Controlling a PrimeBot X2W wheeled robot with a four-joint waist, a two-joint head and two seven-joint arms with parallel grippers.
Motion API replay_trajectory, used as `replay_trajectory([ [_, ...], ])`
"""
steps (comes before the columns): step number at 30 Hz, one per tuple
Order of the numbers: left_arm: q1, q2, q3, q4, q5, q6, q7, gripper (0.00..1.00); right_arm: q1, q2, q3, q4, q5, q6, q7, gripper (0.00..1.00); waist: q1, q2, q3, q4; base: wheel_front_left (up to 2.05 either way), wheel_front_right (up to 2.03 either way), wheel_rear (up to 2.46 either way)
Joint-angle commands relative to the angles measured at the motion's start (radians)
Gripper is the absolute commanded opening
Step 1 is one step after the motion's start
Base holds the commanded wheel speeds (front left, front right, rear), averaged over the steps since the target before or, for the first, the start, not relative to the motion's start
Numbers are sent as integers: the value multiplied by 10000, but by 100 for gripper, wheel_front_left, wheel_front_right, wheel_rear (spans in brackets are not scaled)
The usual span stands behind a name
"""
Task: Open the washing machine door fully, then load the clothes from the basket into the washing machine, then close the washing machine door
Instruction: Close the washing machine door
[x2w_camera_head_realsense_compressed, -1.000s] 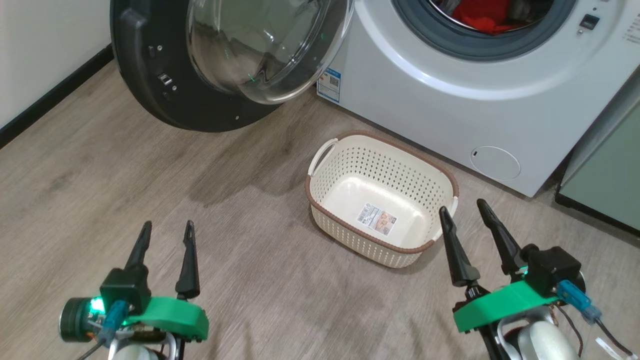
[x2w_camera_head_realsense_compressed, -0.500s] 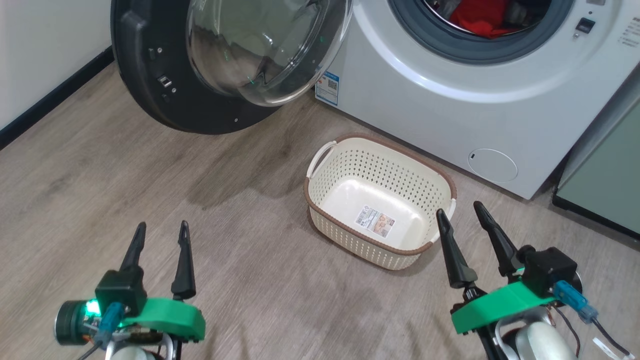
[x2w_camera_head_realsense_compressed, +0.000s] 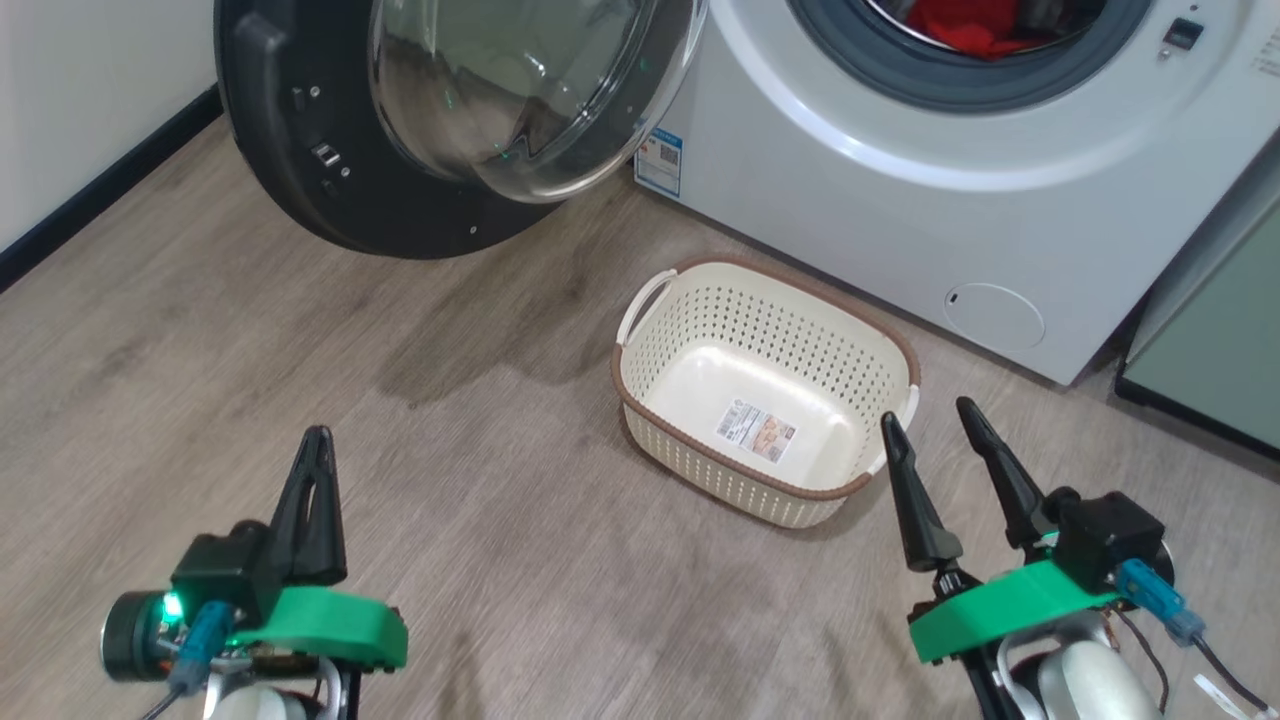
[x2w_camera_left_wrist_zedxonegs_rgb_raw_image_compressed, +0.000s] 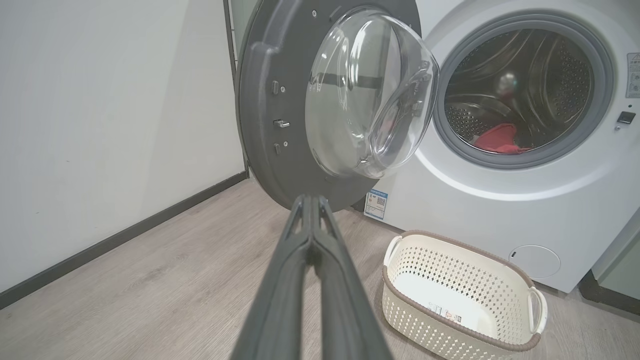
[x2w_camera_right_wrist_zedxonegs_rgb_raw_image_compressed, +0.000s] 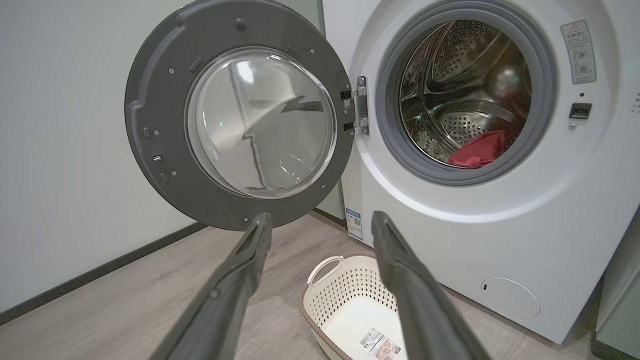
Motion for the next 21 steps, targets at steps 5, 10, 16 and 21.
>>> replay_trajectory([
  [5,-458,-1,339,-825,-355,13,-95,0,-277,-52,20,-518,-236,0,-65,100,0,0,404,51,0,0,0],
  [10,-1005,76,1347,-1410,-631,-68,-95,0,-350,-52,-31,-569,-621,0,-64,100,0,0,966,-154,0,0,0],
  [16,-2678,1015,3246,-2114,-980,-585,-95,0,-710,-55,65,-696,-1054,0,105,100,0,0,1651,-610,0,0,0],
  [21,-4463,2681,4596,-1265,-1207,-1146,-95,0,-1138,-133,197,-1046,-1246,0,287,100,0,0,2358,-1169,0,0,0],
])
